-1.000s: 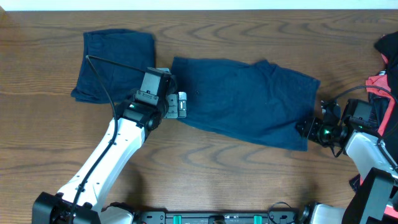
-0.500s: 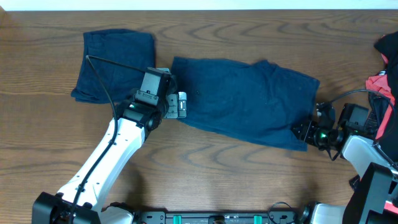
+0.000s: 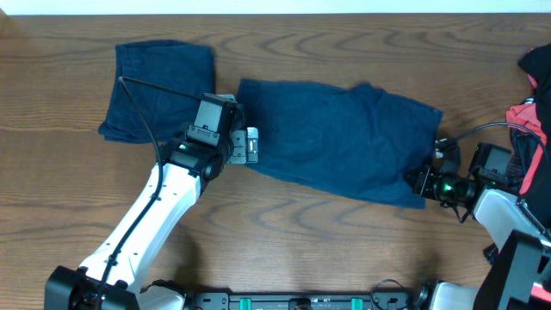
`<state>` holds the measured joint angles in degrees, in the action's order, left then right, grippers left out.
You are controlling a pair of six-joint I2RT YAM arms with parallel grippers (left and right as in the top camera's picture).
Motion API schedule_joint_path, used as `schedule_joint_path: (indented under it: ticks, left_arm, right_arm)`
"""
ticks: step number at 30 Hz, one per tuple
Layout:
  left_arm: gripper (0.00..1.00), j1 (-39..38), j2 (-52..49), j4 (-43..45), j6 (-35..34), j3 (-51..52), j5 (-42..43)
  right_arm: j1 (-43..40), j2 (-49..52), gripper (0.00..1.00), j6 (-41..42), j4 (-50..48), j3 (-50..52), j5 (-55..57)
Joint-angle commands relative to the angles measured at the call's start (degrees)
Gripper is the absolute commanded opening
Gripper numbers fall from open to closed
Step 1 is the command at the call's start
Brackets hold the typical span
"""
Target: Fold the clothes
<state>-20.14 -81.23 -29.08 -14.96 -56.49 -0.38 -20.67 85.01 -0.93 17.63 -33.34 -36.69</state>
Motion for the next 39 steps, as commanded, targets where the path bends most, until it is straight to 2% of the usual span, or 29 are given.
schedule_joint_path:
  ticks: [1, 11, 18, 24, 33, 35, 37, 39]
  left_arm:
    - [0.99, 0.0, -0.3, -0.6, 0.6, 0.8, -0.1]
    - [0.99, 0.0, -0.3, -1.6, 0.6, 0.8, -0.1]
    - [0.98, 0.0, -1.3, -1.9, 0.6, 1.0, -0.3]
    - [0.98, 0.1, -8.9, -0.9, 1.0, 1.2, -0.3]
    - [0.98, 3.3, -17.2, 6.8, 0.7, 1.2, -0.3]
    - [0.91, 4.1, -17.6, 8.3, 0.7, 1.2, -0.3]
    - [0.67, 4.6, -17.6, 8.9, 0.4, 1.2, -0.3]
    - [0.5, 4.9, -17.6, 8.8, -1.0, 1.2, 0.5]
  right_arm:
    - [0.2, -3.6, 0.01, 2.2, 1.1, 0.0, -1.5]
    - [0.1, -6.4, 0.01, 2.6, 11.0, 0.0, 3.4]
    - [0.1, -6.5, 0.01, 2.6, 7.4, -0.1, -10.0]
    - [-0.1, -8.8, 0.01, 4.4, 7.5, -3.0, -14.2]
    - [0.0, -13.1, 0.01, 6.7, 15.9, -13.2, -12.6]
    - [0.0, -13.1, 0.01, 6.7, 17.4, -14.5, -12.0]
    - [0.0, -13.1, 0.01, 6.7, 18.3, -15.3, -11.3]
    - [0.0, -13.1, 0.01, 6.7, 18.9, -15.6, -11.1]
